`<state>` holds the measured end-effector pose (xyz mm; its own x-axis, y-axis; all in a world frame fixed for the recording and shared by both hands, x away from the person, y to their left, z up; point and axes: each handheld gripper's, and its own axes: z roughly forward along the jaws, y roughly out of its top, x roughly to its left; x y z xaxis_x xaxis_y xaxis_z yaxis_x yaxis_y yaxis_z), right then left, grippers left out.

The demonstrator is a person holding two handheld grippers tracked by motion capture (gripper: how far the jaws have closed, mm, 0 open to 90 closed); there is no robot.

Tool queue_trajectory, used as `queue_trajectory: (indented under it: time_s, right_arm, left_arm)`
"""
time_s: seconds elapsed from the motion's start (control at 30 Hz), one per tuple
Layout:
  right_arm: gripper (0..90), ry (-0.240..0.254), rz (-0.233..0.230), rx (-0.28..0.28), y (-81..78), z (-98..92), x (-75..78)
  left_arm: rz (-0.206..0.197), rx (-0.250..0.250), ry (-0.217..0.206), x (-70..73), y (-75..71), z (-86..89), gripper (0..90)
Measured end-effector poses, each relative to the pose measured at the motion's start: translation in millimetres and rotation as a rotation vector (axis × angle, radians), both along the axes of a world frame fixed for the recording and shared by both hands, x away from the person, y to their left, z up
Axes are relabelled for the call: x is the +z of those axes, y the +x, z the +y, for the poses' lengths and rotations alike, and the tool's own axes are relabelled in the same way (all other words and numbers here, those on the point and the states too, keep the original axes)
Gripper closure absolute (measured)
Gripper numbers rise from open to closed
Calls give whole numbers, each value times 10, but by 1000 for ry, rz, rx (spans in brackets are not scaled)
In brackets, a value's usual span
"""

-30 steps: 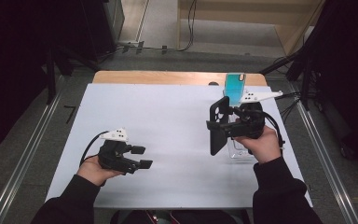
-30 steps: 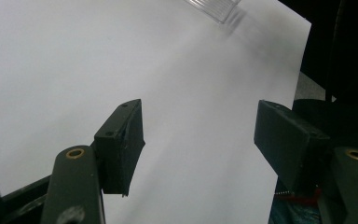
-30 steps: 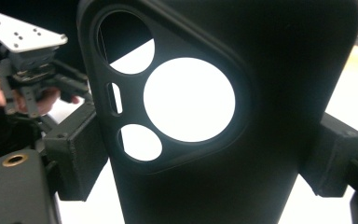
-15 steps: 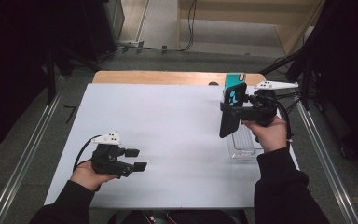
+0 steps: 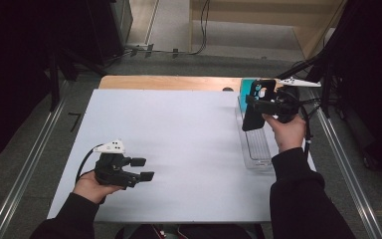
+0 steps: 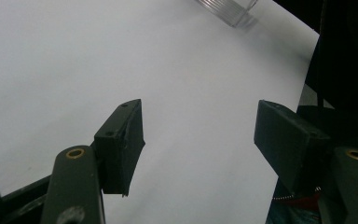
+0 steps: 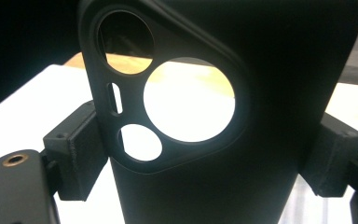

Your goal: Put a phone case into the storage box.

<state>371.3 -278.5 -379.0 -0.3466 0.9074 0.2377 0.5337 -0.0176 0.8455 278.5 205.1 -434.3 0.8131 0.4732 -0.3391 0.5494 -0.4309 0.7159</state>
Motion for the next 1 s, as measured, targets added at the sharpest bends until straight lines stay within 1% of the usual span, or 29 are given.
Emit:
queue_trajectory:
  time_s: [0.13, 0.23, 0.33, 0.37, 0.47, 0.5, 0.6, 0.7, 0.8, 1.0]
  right_arm:
    - [129, -24, -10, -50, 80, -34, -29]
    - [128, -25, -3, -81, 166, -61, -63]
    - [128, -44, 4, -107, 265, -70, -106]
    - [128, -32, 6, -115, 309, -77, -132]
    - [128, -20, 8, -138, 400, -81, -206]
    - [128, -26, 7, -146, 428, -78, -234]
    - [127, -61, 6, -150, 516, -42, -317]
    - [126, -85, 9, -164, 598, -18, -399]
    - [125, -81, 23, -179, 676, -2, -463]
    - [120, -117, 68, -205, 825, 60, -560]
  left_arm:
    - [-2, -2, -1, -13, -8, 4, 335]
    - [2, -6, -1, -18, -15, -1, 335]
    - [4, -12, 3, -27, -14, -8, 335]
    - [4, -13, 3, -30, -14, -12, 335]
    - [5, -15, 6, -33, -11, -24, 335]
    - [5, -18, 6, -35, -9, -29, 335]
    - [8, -21, 4, -42, -10, -49, 335]
    - [9, -31, 14, -50, -9, -63, 335]
    - [11, -38, 13, -61, -7, -76, 335]
    - [17, -50, 16, -75, 3, -99, 335]
